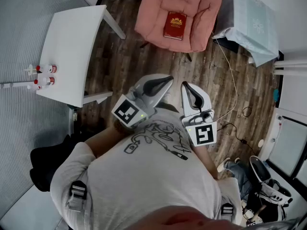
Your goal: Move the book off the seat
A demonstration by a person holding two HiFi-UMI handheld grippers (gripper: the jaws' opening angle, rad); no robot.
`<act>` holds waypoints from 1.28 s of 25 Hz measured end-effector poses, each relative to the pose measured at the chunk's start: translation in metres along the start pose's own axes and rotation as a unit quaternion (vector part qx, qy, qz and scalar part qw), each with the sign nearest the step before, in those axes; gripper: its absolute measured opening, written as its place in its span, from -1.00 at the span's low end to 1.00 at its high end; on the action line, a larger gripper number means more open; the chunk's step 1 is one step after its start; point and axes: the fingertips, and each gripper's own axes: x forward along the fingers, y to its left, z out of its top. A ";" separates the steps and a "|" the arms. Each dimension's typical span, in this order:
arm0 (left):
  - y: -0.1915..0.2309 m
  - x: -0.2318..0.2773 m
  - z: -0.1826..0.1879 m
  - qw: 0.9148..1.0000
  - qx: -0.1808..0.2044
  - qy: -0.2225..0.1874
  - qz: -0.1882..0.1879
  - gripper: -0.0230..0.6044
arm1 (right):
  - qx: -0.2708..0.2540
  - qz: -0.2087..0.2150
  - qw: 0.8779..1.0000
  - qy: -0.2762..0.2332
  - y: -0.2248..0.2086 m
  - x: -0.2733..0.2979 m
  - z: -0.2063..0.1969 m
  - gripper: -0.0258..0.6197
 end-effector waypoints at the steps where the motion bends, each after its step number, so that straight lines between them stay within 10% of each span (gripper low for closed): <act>1: -0.001 0.003 -0.001 1.000 -0.001 0.001 0.000 -0.92 | 0.002 0.000 1.000 0.000 -0.003 -0.001 0.000 -0.91; 32: -0.003 0.081 -0.031 0.999 -0.009 0.021 0.035 -0.92 | 0.046 0.062 0.997 -0.004 -0.079 -0.019 -0.024 -0.91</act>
